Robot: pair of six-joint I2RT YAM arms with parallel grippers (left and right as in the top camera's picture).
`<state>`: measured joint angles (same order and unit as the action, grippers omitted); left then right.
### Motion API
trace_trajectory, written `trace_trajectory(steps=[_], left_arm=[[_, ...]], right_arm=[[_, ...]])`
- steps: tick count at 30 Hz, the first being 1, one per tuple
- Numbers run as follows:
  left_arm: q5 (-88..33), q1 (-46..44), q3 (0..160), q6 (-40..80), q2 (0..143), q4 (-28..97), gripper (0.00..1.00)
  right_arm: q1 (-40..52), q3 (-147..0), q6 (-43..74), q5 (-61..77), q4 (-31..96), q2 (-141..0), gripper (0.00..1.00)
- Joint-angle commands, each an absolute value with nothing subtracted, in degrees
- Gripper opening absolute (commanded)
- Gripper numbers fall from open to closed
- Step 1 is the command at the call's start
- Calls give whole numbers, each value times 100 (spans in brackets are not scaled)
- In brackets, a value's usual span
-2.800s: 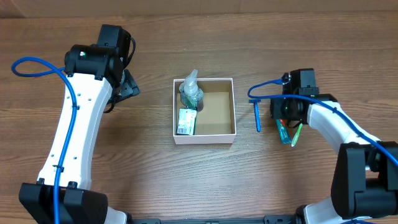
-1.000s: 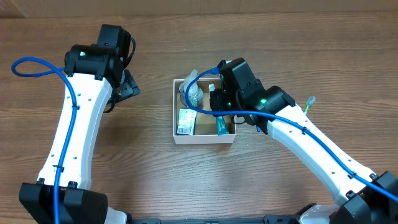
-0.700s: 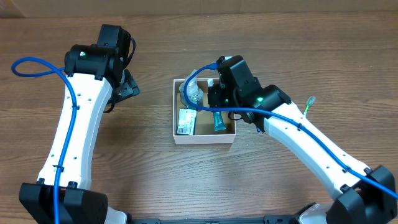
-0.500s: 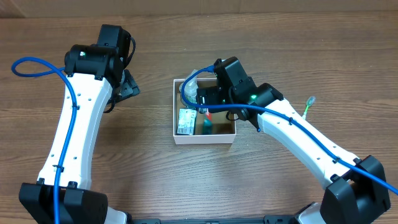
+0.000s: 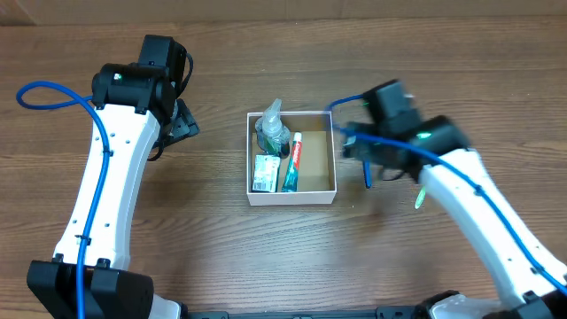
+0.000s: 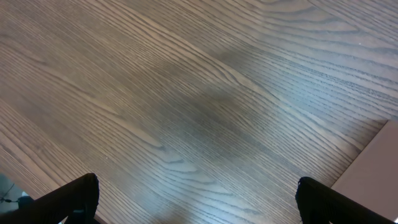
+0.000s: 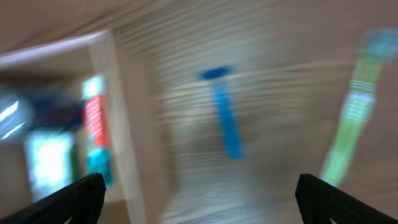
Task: Pack container
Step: 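Move the right gripper to the green toothbrush and grasp it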
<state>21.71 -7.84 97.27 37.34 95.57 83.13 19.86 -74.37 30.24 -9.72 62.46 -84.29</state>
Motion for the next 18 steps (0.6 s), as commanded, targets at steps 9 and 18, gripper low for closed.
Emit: trace_trajectory(steps=[9,18], left_arm=[[2244,-764,9854,3728,9472,8309,100],[2244,-764,9854,3728,9472,8307,100]], right_arm=[[-462,-6735,3304,-1194,6154,-8543,100],[-491,-5043,3301,-1194,3959,-8632,100]])
